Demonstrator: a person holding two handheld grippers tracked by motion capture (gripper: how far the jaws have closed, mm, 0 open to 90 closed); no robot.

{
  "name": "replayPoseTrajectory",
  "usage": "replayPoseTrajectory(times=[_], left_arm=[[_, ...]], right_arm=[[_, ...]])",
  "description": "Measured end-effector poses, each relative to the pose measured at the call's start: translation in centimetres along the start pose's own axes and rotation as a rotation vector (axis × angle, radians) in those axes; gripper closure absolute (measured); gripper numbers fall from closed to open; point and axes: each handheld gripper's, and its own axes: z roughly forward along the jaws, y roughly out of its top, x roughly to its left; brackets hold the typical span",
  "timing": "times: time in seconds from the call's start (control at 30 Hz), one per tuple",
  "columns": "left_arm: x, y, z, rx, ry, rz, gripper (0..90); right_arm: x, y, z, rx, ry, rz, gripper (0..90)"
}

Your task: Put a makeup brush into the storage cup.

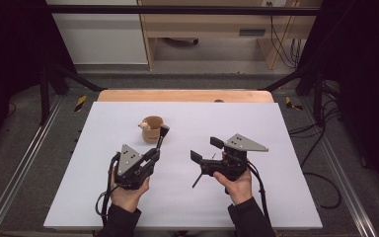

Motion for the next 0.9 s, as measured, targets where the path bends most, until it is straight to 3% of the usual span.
replayPoseTrajectory(times=[0.43,0.9], left_arm=[[-2.2,-0.5,1.1,0.006,-0.024,0.028,78.6],[-4.4,-0.8,2.3,0.007,-0.054,0.032,78.6]], right_arm=[[0.6,-0.6,1.7,0.019,0.048,0.068,20.8],[0.9,-1.3,2.7,0.030,0.060,0.118,31.3]])
